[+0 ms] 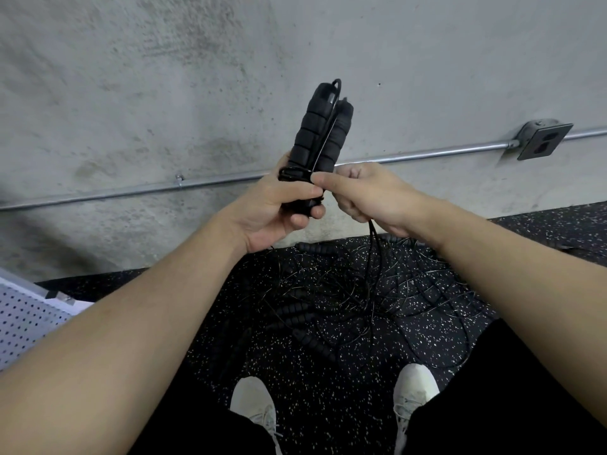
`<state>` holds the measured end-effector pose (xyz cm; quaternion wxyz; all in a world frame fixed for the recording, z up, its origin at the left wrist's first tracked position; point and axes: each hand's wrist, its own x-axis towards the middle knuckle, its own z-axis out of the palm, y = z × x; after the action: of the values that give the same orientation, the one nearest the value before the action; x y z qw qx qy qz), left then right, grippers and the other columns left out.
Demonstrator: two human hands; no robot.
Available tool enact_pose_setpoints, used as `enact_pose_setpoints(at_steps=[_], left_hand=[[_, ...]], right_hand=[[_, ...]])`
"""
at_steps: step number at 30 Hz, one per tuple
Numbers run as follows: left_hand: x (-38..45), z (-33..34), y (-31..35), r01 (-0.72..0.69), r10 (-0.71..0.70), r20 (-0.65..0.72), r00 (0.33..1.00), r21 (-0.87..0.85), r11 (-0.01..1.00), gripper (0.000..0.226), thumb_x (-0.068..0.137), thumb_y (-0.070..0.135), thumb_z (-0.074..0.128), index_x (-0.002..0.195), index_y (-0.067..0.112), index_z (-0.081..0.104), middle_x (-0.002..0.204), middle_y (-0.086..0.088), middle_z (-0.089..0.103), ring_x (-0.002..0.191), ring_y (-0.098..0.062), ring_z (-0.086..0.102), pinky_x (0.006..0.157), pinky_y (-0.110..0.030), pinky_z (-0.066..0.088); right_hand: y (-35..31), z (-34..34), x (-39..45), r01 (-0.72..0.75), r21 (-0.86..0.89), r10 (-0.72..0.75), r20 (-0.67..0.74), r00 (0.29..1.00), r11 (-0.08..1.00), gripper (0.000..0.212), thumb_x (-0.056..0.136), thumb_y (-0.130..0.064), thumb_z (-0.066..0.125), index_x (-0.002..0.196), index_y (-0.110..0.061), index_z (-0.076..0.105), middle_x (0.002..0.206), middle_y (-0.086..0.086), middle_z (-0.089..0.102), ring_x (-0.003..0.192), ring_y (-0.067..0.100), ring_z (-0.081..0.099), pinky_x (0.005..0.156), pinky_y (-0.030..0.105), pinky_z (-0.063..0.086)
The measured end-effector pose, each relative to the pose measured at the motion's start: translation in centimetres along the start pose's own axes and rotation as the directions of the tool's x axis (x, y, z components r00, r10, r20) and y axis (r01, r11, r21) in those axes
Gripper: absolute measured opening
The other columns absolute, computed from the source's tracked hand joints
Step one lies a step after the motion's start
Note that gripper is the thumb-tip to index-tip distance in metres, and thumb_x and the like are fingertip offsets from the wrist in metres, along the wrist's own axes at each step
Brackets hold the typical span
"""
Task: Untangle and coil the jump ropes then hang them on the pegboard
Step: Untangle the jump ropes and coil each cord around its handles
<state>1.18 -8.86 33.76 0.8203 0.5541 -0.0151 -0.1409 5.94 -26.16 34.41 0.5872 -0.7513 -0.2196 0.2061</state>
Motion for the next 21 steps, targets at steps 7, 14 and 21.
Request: enact_pose_setpoints(at_steps=[7,14,21], left_hand=[[0.6,2.5,-0.7,-0.013,0.000,-0.351,0.936,-0.036,0.999,0.063,0.087,0.059,0.066,0.127,0.010,0.065,0.095,-0.006,0.070,0.074,-0.021,0.073,0.048,-0.022,0.054],[1.6,3.5,-1.2,-0.139,0.089,-0.574,0.814,-0.043,0.989,0.046,0.096,0.044,0.067,0.121,0.005,0.068,0.084,-0.008,0.074,0.052,-0.020,0.064,0.042,-0.021,0.047],[2.2,0.7,0.2,-0.185,-0.028,-0.564,0.826,-0.318,0.930,0.029,0.099,0.042,0.063,0.095,0.013,0.064,0.067,-0.001,0.062,0.042,-0.009,0.051,0.031,-0.012,0.030]], right_hand=[[0.4,0.2,0.5,-0.013,0.119,0.032,-0.157,0.987,0.993,0.044,0.087,-0.038,0.076,0.047,-0.026,0.061,0.051,-0.001,0.032,0.044,0.011,0.021,0.044,0.026,0.015],[0.8,0.9,1.0,-0.058,0.116,0.079,-0.184,0.980,0.992,0.047,0.085,-0.060,0.069,0.058,-0.026,0.052,0.051,-0.005,0.035,0.049,0.014,0.023,0.047,0.031,0.016],[1.5,0.4,0.6,0.061,-0.110,-0.074,-0.118,0.990,0.992,0.039,0.106,-0.044,0.044,0.079,-0.024,0.064,0.056,-0.009,0.042,0.049,0.008,0.036,0.049,0.021,0.030]])
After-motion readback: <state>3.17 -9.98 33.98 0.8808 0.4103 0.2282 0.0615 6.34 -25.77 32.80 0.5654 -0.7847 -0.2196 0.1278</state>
